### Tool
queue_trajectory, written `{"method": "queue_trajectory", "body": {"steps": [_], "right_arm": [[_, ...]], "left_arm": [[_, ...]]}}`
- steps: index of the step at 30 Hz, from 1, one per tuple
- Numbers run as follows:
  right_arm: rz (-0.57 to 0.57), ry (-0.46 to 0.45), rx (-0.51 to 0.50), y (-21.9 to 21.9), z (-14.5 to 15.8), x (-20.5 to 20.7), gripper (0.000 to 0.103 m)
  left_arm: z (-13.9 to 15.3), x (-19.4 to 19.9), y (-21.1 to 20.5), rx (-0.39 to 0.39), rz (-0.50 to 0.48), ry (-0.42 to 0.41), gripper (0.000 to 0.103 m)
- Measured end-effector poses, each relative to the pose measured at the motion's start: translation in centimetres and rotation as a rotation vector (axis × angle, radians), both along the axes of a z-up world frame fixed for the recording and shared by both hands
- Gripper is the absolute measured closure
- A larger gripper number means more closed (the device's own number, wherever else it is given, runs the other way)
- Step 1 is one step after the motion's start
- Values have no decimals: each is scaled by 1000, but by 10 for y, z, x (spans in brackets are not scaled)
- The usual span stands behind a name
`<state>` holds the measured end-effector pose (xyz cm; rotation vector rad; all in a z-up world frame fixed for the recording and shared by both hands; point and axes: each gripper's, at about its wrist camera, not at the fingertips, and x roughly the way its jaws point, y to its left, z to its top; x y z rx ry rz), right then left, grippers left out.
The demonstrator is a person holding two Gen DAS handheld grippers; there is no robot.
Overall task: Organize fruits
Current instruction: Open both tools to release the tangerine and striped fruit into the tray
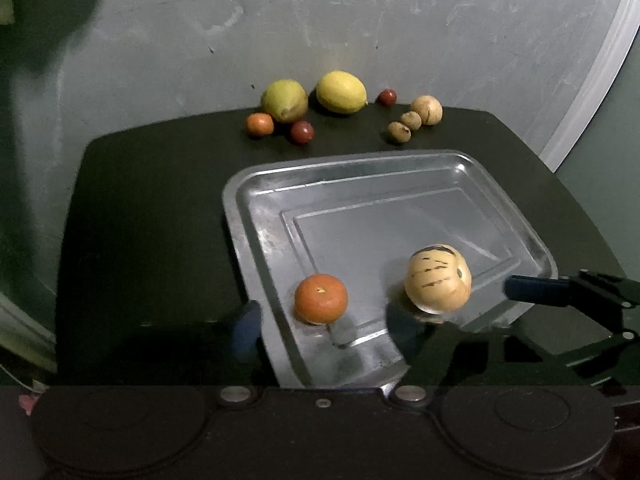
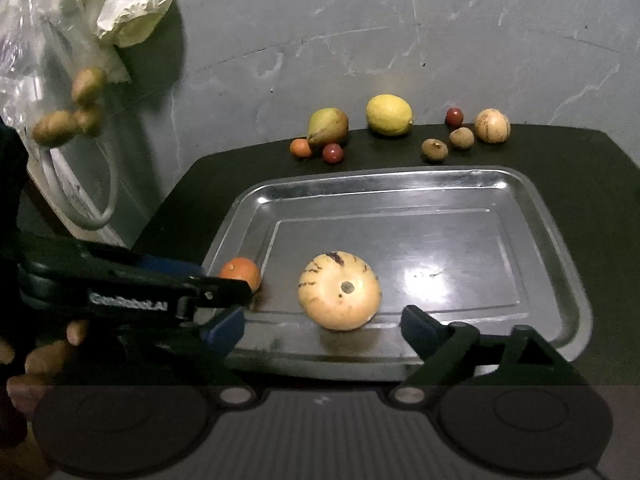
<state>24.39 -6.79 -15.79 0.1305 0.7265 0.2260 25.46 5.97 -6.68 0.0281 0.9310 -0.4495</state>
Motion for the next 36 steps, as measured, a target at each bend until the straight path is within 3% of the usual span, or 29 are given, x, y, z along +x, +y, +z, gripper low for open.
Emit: {"method": "queue_trajectory", "body": {"steps": [6, 12, 27, 36], "right_arm": [[-4, 36, -59, 5, 7, -12, 2], [31, 54, -95, 16, 9, -11, 0], [139, 24, -178, 46, 21, 10, 0], [153, 3, -176, 36, 25, 40, 0]], "left_arm": [[7, -5, 15, 8, 44, 0, 17], [8, 1, 32, 34, 147, -17, 4], [-1, 27, 59, 95, 305, -28, 1], [3, 60, 53, 106, 359, -51, 1]]}}
